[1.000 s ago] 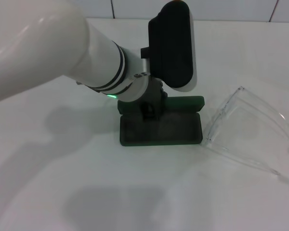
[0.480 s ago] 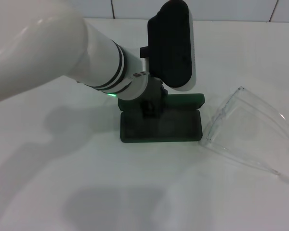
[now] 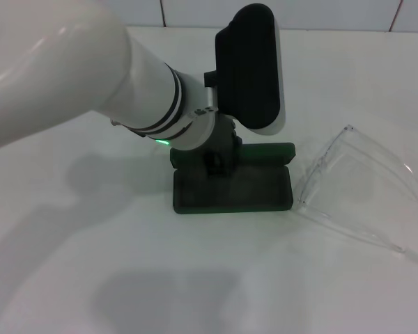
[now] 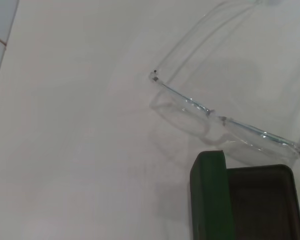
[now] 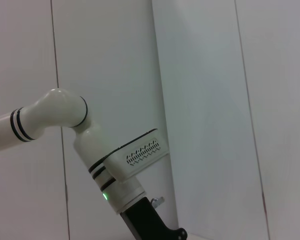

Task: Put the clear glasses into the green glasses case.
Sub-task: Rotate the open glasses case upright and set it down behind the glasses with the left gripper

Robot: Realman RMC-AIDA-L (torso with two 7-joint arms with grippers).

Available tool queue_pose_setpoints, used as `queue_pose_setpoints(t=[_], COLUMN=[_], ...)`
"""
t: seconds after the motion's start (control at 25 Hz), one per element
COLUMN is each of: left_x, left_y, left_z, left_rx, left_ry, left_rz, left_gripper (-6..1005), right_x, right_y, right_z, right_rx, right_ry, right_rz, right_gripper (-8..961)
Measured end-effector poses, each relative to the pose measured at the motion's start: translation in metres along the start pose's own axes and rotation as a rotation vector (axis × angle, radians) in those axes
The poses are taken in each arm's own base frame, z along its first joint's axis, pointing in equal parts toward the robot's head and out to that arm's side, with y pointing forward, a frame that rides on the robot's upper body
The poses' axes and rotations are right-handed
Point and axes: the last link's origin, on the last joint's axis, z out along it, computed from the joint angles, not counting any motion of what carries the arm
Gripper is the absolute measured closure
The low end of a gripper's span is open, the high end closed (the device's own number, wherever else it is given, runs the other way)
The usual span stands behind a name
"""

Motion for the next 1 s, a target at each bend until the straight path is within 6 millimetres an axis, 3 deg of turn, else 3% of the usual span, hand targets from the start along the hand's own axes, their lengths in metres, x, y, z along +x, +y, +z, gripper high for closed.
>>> queue_pose_setpoints(t=[1.0], left_x=[0.0002], left_y=[0.0061], left_z=[-0.0006], left_rx=[-0.030], left_ry=[-0.032], left_rz=[0.006], left_gripper=[739], right_x=[-0.0009], right_y=[0.0027], right_z=[-0.0003], right_rx=[-0.011], right_ry=[-0.011], right_rz=[0.005], right_gripper=[241])
